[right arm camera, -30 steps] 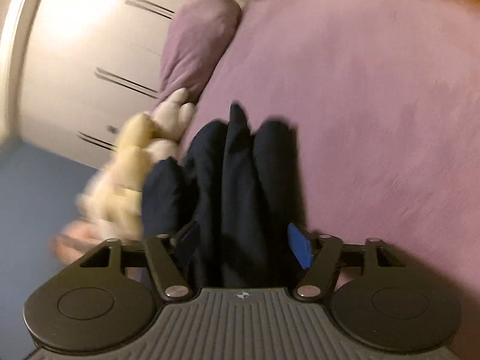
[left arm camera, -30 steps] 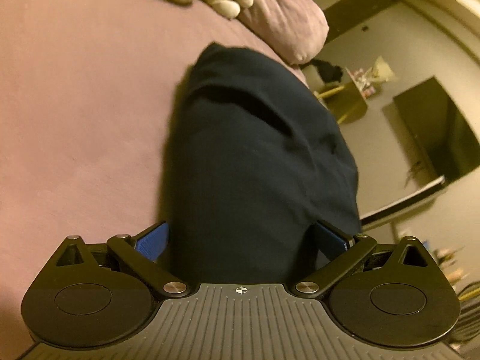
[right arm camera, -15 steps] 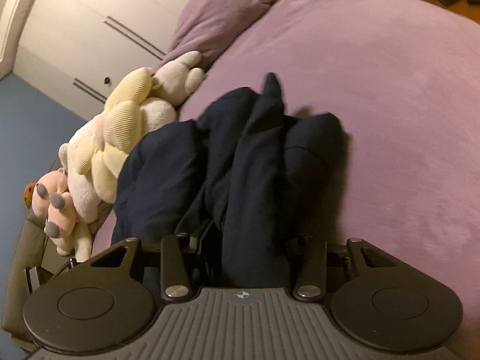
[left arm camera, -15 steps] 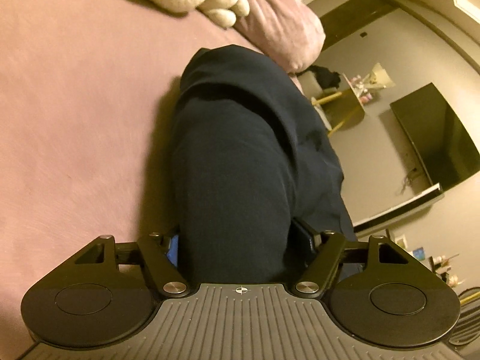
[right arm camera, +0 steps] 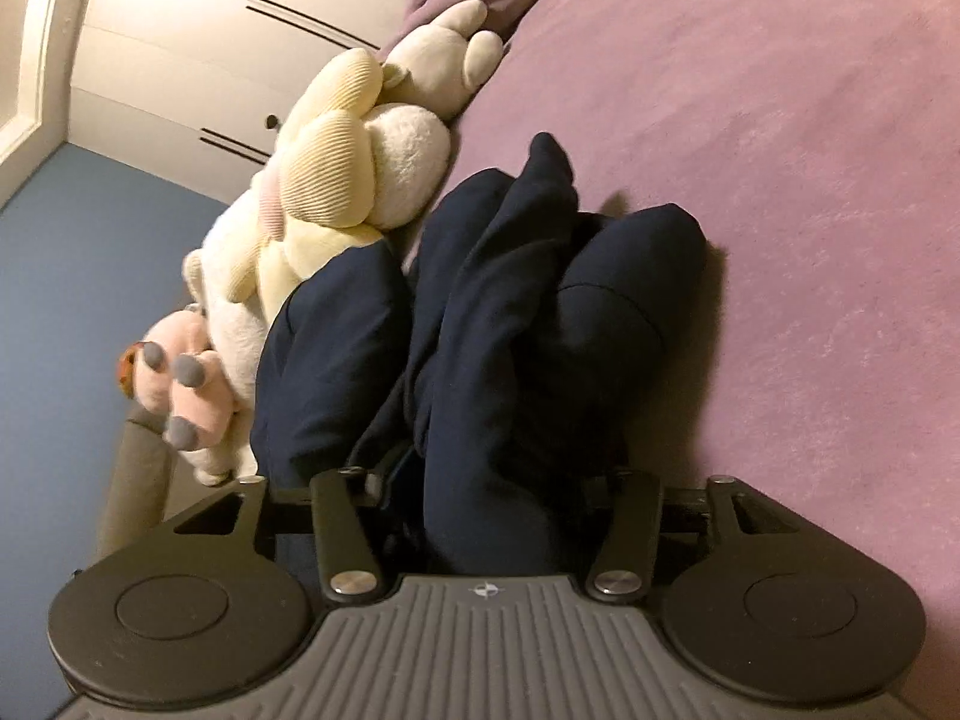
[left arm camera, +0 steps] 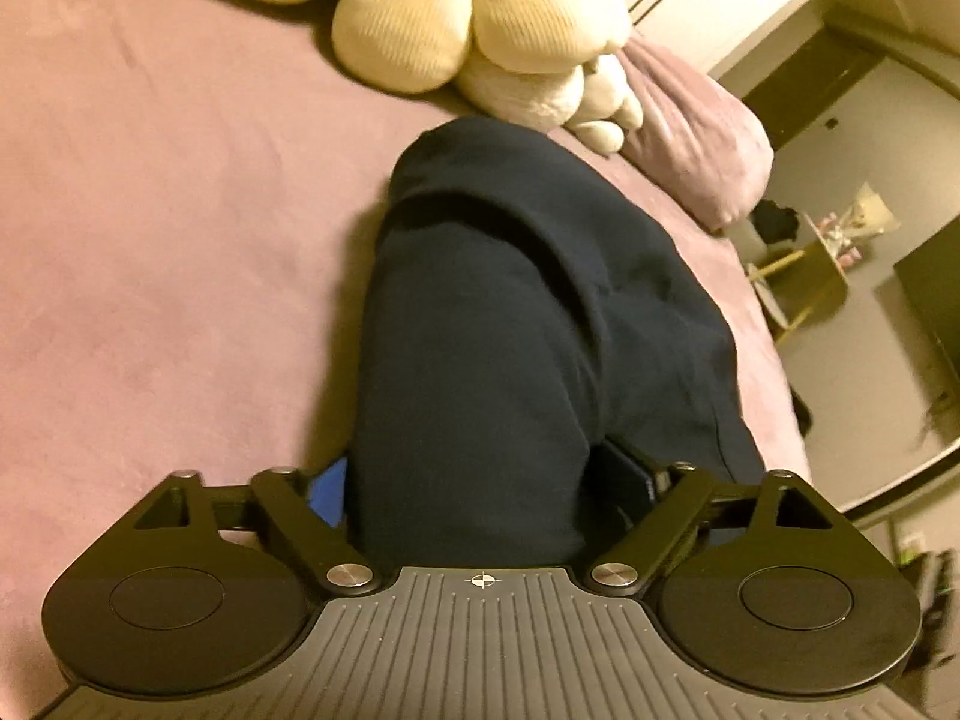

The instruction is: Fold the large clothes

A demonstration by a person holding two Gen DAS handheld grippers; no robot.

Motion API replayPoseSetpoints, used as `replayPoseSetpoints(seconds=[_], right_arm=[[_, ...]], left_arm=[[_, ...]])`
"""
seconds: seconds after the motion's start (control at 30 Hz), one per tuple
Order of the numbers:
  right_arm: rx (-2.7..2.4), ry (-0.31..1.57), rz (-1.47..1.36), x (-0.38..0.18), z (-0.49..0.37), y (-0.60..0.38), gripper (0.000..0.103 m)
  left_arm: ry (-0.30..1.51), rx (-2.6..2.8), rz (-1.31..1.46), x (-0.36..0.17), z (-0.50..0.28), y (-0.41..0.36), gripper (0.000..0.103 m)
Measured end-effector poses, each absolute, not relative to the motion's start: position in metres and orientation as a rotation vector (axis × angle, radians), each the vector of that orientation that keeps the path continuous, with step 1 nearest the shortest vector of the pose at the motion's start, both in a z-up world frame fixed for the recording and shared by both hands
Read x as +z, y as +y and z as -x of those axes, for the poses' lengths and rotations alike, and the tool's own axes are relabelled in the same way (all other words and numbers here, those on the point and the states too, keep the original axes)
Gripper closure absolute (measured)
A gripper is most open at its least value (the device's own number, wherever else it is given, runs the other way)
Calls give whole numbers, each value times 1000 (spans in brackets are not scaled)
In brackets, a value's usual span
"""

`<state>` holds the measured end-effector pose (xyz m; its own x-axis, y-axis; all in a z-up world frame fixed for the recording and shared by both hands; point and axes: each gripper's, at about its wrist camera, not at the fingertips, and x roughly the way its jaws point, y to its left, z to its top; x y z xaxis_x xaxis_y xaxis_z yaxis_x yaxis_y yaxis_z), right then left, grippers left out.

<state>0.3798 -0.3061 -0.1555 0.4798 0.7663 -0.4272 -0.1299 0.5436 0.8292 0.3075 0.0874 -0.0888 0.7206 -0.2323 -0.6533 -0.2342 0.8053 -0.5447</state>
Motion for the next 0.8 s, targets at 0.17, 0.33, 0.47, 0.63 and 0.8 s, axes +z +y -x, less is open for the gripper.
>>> replayPoseSetpoints(seconds=[0.17, 0.33, 0.47, 0.63, 0.8], right_arm=[[425, 859, -582, -122, -348, -316, 37], [344, 629, -351, -66, -285, -296, 47], [467, 520, -214, -53, -239, -252, 78], [397, 626, -66, -85, -238, -221, 86], [398, 590, 20, -114, -234, -222, 86]], left_arm=[[698, 62, 587, -70, -277, 79, 9], [623, 25, 534, -55, -235, 61, 7], [709, 41, 434, -65, -230, 45, 7], [755, 25, 403, -87, -227, 43, 5], [766, 34, 445, -102, -229, 50, 0]])
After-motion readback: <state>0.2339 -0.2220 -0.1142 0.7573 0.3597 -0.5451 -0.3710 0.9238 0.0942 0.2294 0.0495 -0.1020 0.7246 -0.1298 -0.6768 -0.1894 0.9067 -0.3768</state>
